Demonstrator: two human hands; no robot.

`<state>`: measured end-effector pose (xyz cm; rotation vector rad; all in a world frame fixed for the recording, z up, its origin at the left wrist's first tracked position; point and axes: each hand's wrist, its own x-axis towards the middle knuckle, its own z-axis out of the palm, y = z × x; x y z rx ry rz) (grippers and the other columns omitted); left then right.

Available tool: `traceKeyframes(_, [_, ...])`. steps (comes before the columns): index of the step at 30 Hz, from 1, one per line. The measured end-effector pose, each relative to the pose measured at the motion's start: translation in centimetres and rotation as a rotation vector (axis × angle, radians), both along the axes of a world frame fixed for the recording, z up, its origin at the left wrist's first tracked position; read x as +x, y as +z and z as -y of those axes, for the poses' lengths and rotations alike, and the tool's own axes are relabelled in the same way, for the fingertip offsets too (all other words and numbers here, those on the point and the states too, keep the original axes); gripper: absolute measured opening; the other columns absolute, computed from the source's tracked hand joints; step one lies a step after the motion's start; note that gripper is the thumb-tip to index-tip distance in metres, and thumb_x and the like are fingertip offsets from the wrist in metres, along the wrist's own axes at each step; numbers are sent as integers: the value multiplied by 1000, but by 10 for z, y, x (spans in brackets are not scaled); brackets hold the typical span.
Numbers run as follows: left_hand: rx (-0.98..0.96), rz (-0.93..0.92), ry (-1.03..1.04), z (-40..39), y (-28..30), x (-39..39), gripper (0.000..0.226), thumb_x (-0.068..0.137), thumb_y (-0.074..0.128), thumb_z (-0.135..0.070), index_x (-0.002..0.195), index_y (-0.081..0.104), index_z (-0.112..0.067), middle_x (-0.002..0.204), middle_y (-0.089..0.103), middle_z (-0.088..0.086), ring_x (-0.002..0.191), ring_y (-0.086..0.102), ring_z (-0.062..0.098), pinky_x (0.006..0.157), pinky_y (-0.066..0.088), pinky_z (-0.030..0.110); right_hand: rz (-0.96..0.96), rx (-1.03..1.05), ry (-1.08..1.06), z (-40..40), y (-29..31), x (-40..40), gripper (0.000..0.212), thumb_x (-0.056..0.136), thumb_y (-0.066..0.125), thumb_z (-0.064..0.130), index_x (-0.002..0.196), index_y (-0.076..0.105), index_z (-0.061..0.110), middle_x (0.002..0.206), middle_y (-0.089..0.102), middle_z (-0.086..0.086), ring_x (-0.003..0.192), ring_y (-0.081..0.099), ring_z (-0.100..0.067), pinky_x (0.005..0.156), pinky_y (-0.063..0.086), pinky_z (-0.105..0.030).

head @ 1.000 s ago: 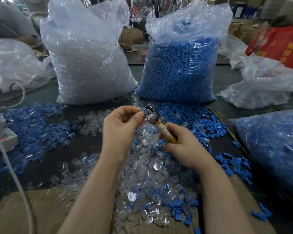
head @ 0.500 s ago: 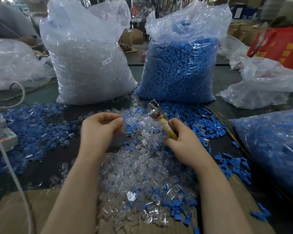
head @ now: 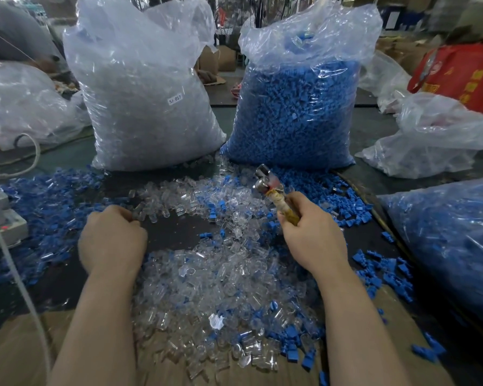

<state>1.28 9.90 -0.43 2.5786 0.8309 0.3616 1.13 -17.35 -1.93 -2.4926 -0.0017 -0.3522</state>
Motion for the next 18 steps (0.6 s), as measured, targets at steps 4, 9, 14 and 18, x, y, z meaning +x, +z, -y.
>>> traceKeyframes(4, [-73,-17,-110,6,-2,2,14,95,57,-22,100,69,-18,105,68,11,94,57,31,76,44,37,39,69,-76,0,-3,2,13,96,56,34,85,51,29,66,57,6,58,53,-15,47,31,-30])
traceKeyframes(9, [0,-143,-125,5,-4,0,31,96,57,-27,124,63,-16,122,61,17,110,56,38,89,47,43,-11,82,-126,3,-1,4,21,92,61,36,76,54,24,67,59,4,62,56,-18,54,44,-34])
traceKeyframes(14, [58,-157,-139,6,1,1,30,95,58,-31,122,63,-20,122,60,14,110,56,35,89,47,43,-85,53,-122,3,-1,7,16,89,62,36,82,62,22,72,64,5,68,59,-17,61,52,-37])
traceKeyframes(18, [-126,-19,-325,27,4,4,10,92,64,-23,99,70,-29,92,68,-6,77,55,10,69,42,27,-154,15,-168,7,-4,9,19,86,64,38,78,58,22,70,61,6,65,56,-15,52,40,-30])
